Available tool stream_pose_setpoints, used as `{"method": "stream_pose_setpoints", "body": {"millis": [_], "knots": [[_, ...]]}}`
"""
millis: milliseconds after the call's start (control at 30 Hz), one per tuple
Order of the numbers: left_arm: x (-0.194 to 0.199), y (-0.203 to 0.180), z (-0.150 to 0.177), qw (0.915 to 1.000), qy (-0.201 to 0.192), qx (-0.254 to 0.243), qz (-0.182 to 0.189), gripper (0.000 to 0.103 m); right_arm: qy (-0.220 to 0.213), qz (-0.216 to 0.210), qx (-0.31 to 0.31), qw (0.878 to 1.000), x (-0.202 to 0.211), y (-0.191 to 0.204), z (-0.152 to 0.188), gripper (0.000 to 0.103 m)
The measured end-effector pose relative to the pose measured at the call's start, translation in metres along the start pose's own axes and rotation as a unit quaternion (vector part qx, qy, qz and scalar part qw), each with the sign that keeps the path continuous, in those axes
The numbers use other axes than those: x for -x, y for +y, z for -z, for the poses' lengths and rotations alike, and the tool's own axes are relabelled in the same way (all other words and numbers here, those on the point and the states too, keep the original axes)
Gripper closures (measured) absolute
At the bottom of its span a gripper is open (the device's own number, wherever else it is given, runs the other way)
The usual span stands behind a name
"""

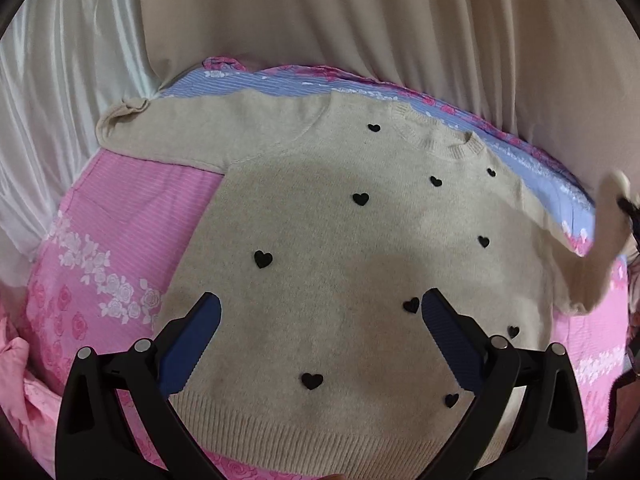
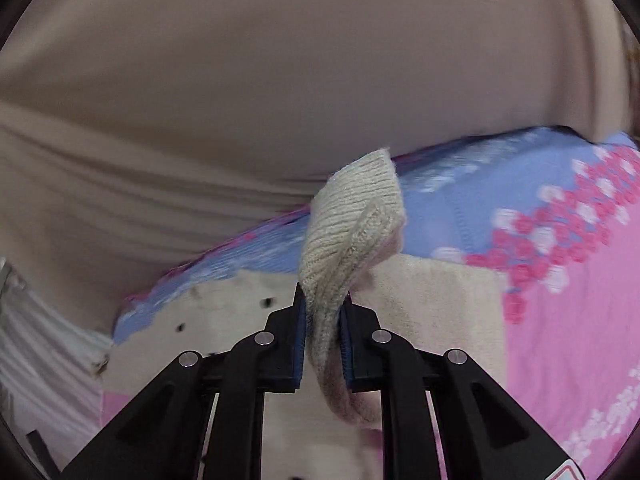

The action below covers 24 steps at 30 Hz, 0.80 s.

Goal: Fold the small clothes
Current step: 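Grasp a sweater sleeve with the right gripper and fold it across the body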

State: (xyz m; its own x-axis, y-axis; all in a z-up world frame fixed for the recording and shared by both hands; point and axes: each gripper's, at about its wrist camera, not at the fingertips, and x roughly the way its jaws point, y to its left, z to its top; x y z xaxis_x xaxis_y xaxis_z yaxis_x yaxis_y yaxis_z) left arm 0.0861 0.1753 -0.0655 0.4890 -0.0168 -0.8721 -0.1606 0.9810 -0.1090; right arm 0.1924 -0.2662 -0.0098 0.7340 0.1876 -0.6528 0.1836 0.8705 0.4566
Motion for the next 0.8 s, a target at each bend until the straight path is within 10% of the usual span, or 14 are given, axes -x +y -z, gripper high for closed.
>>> {"method": "stream_pose_setpoints", "body": {"millis": [167,367,500,733,800], "knots": [[-0.003,0.039,-0.011,0.9987,-0.010,0.045,0.020,0.005,0.076,-0.078,0.099,0.989,-0.087,0.150,0.038,0.084],[-0.021,0.108,-0.036,0.9920,-0.012,0.119,0.039,0.005,0.167,-0.043,0.179,0.968,-0.177,0.226,0.118,0.078],[-0.051,0.184,-0.074,0.9804,-0.034,0.192,0.026,0.005,0.144,-0.021,0.194,0.970,-0.148,0.213,0.136,0.048],[-0.112,0.294,-0.164,0.9666,-0.086,0.207,-0.125,0.005,0.148,0.074,0.213,0.963,-0.091,0.151,0.162,0.046],[-0.125,0.311,-0.189,0.9660,-0.089,0.217,-0.108,0.005,0.160,0.101,0.193,0.963,-0.080,0.129,0.167,0.046]]}}
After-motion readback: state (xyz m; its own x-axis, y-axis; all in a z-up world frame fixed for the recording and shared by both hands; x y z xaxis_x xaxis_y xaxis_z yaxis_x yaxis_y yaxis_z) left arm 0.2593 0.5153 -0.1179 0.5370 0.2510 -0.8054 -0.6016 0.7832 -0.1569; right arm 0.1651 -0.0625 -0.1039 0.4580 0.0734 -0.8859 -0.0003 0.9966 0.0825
